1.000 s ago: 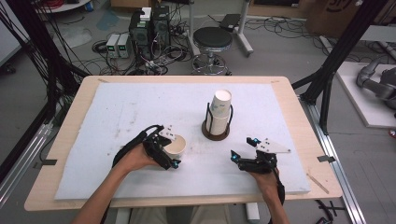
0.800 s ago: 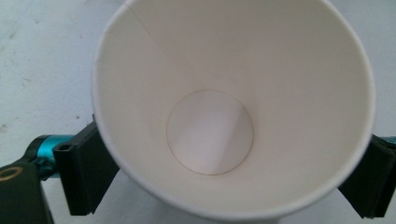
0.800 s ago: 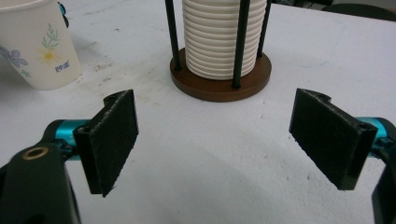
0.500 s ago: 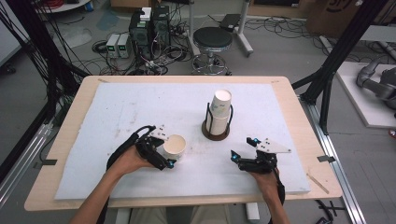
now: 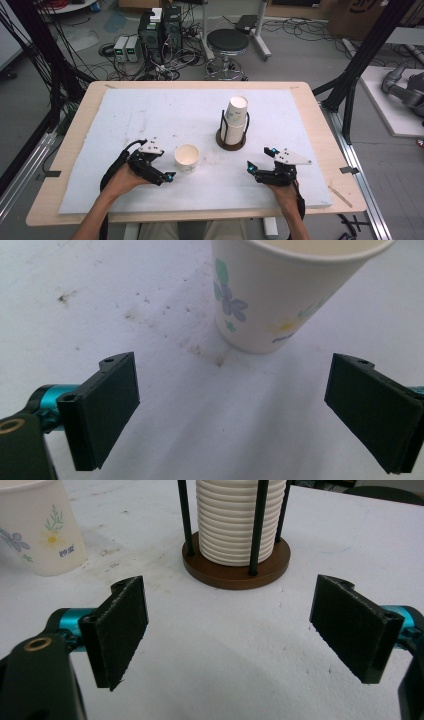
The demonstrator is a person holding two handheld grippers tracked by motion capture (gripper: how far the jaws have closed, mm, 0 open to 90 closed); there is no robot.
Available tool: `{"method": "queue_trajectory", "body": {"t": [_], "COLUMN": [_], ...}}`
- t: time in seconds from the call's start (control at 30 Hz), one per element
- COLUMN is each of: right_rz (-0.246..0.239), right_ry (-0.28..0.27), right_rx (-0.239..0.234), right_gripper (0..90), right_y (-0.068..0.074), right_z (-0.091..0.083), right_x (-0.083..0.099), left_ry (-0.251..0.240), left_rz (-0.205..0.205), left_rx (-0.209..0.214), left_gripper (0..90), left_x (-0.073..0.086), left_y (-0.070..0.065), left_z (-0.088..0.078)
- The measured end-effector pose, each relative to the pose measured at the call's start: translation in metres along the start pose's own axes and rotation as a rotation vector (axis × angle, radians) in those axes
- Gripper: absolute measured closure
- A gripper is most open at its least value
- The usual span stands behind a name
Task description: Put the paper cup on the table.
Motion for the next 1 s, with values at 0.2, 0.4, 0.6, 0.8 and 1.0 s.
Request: {"method": "queue_trajectory", "body": {"t": [0.2, 0.4, 0.6, 0.8, 1.0], "right_rz": [0.006, 0.005, 0.004, 0.002, 0.006], "right_ry": [0.001, 0.003, 0.003, 0.006, 0.003], "right_rx": [0.001, 0.003, 0.002, 0.002, 0.001], "right_gripper": [15.8, 15.8, 15.8, 15.8, 15.8], "right_y": [0.000, 0.000, 0.000, -0.001, 0.000], "right_z": [0.000, 0.000, 0.000, 0.000, 0.000], "right_x": [0.000, 0.000, 0.000, 0.001, 0.000], "left_ry": [-0.054, -0.099, -0.148, -0.203, -0.272], "left_rz": [-0.008, -0.018, -0.035, -0.039, -0.067], "left_rx": [-0.029, -0.045, -0.083, -0.130, -0.181], "left_gripper": [7.3, 7.3, 7.3, 7.3, 7.3], "left_x": [0.003, 0.004, 0.007, 0.009, 0.014], "left_y": [0.005, 0.009, 0.015, 0.021, 0.027], "left_z": [-0.013, -0.023, -0.035, -0.045, -0.054]}}
Point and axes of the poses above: each handheld gripper's, and its own axes: z roughly forward along the jaws, x roughly out of its underside, y roughly to its left, the point moved 10 cm from there along z, roughly forward along the jaws, and after that the axes turned 13 degrees about -y, right-handed, at the moved point
